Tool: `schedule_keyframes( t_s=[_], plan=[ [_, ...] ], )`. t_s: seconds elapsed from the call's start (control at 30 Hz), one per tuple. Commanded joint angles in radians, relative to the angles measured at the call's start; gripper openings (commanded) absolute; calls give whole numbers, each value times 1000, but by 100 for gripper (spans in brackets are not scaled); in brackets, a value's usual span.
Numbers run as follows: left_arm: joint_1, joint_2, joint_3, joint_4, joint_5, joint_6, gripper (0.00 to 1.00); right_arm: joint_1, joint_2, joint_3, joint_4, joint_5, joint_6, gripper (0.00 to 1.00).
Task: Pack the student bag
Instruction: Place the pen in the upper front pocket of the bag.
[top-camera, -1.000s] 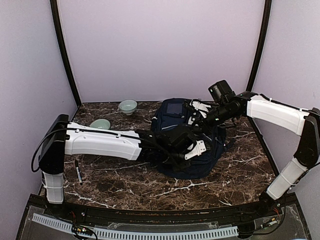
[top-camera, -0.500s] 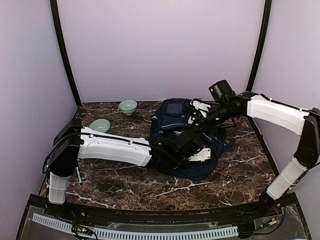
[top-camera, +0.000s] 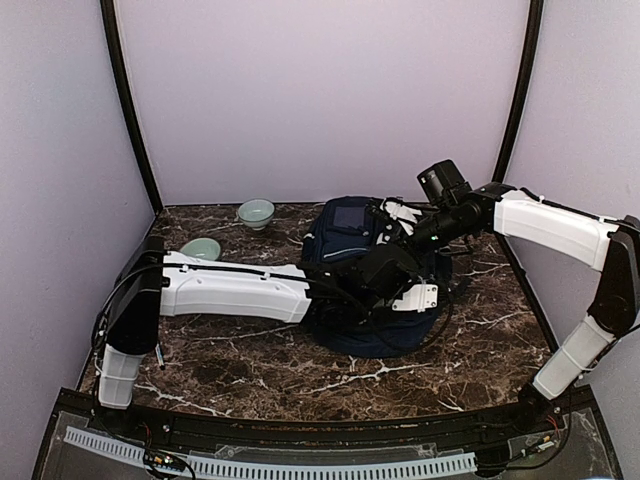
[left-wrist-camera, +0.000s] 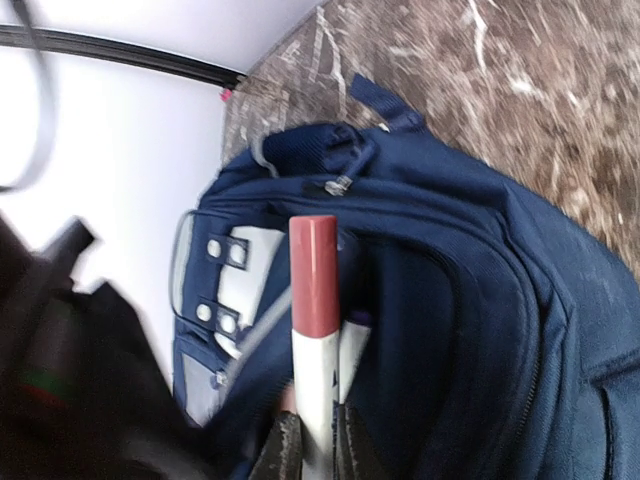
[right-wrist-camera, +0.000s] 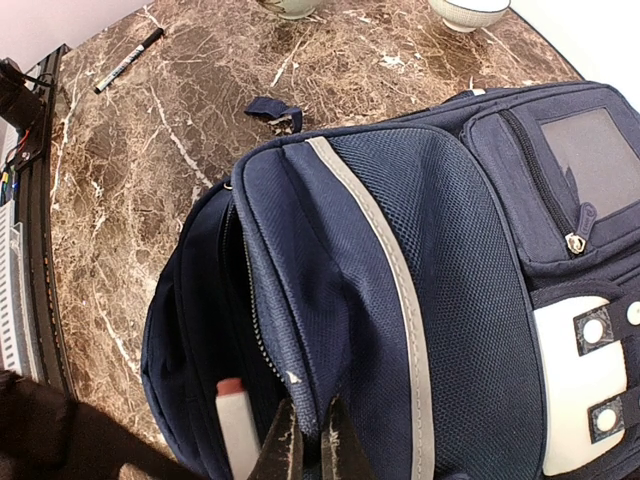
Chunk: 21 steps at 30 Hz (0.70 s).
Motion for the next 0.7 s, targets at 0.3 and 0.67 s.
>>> schedule_keyframes(
  t_s=[0.3, 0.67],
  plan=[
    [76, 31, -69, 28, -69, 24, 0, -4, -23, -4, 38, -41, 11, 0],
    [114, 91, -89, 129, -31, 130, 0, -4, -29, 1, 34, -41, 14, 0]
  ],
)
